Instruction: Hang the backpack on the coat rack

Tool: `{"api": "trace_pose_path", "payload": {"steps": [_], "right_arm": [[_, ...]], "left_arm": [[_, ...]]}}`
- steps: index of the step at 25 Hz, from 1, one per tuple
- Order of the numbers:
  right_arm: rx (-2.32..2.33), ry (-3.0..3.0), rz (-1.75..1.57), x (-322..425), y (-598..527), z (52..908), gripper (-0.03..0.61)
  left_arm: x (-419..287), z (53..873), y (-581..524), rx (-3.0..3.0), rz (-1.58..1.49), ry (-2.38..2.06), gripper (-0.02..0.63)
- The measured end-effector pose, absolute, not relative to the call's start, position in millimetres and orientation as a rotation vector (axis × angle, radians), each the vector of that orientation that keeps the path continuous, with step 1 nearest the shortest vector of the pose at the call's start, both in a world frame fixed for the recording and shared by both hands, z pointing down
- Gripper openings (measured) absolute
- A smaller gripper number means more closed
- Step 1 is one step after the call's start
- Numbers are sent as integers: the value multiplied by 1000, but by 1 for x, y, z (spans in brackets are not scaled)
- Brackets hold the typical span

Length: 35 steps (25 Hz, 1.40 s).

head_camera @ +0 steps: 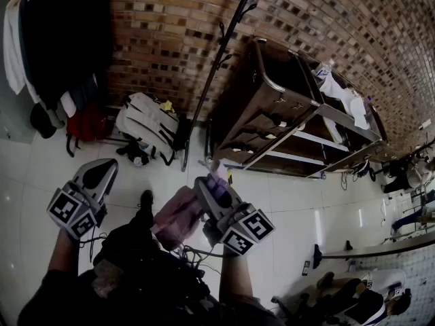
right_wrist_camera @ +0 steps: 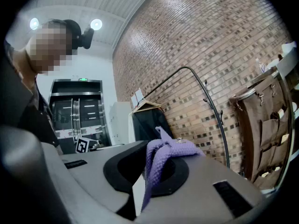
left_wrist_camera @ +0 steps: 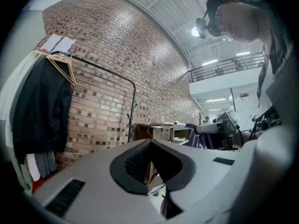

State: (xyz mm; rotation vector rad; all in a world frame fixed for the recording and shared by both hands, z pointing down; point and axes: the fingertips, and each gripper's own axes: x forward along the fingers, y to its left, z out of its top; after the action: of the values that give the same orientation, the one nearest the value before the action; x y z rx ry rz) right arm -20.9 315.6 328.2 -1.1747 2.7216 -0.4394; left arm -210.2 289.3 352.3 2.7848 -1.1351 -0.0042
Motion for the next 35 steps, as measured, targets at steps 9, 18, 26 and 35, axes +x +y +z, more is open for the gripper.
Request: {"api": "trace_pose_path", "payload": {"steps": [9, 18, 26, 35], "right_arm": [[-1208, 2734, -445, -2, 205, 350, -2], [-1315, 2702, -493, 34, 47, 364, -2], [-1430, 2658, -483, 58, -87, 365, -2], [-1459, 2689, -444, 80, -195, 349, -2]], "left_arm": [[-179, 372, 161, 2823, -16, -1045, 37], [-143, 376, -9, 2859, 26, -980, 37], [-135, 387, -125, 2853, 34, -932, 37], [-142, 392, -197, 2817, 33, -965, 37]]}}
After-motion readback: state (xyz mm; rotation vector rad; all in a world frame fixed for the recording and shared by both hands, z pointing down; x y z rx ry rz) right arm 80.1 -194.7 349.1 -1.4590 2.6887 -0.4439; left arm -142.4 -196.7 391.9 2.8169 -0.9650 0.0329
